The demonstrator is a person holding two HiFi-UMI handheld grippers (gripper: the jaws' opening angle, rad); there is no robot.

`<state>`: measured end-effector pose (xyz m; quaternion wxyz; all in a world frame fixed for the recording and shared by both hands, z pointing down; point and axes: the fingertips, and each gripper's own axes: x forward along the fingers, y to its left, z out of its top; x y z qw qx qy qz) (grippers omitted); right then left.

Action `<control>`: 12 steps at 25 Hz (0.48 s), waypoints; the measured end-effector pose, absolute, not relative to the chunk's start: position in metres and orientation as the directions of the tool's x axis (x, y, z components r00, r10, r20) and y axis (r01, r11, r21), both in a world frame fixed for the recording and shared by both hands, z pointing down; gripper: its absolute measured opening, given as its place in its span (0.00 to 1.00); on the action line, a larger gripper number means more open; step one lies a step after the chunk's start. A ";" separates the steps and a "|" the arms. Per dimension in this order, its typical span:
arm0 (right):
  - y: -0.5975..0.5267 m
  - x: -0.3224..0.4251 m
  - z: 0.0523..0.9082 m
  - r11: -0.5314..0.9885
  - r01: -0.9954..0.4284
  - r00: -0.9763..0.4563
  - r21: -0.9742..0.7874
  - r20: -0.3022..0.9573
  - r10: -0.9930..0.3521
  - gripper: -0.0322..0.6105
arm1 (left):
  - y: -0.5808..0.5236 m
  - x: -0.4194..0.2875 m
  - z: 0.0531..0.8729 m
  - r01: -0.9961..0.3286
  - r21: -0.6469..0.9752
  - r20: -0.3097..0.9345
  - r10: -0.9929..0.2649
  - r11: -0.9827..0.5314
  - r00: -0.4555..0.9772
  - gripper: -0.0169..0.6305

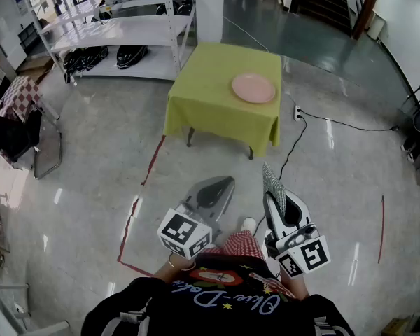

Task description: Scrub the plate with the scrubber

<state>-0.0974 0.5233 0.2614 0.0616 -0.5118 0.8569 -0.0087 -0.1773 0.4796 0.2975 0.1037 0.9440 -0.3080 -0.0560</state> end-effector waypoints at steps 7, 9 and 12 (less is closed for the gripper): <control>0.516 -0.092 0.262 0.474 -0.876 -0.463 -0.088 -0.122 -0.878 0.15 | 0.473 -0.174 0.298 -0.572 0.223 -0.060 -0.597 -0.789 0.800 0.03; 0.514 -0.091 0.264 0.479 -0.873 -0.468 -0.090 -0.121 -0.875 0.15 | 0.472 -0.173 0.300 -0.576 0.225 -0.058 -0.601 -0.786 0.797 0.03; 0.510 -0.088 0.263 0.486 -0.868 -0.473 -0.103 -0.128 -0.872 0.15 | 0.470 -0.174 0.302 -0.584 0.231 -0.051 -0.609 -0.778 0.791 0.03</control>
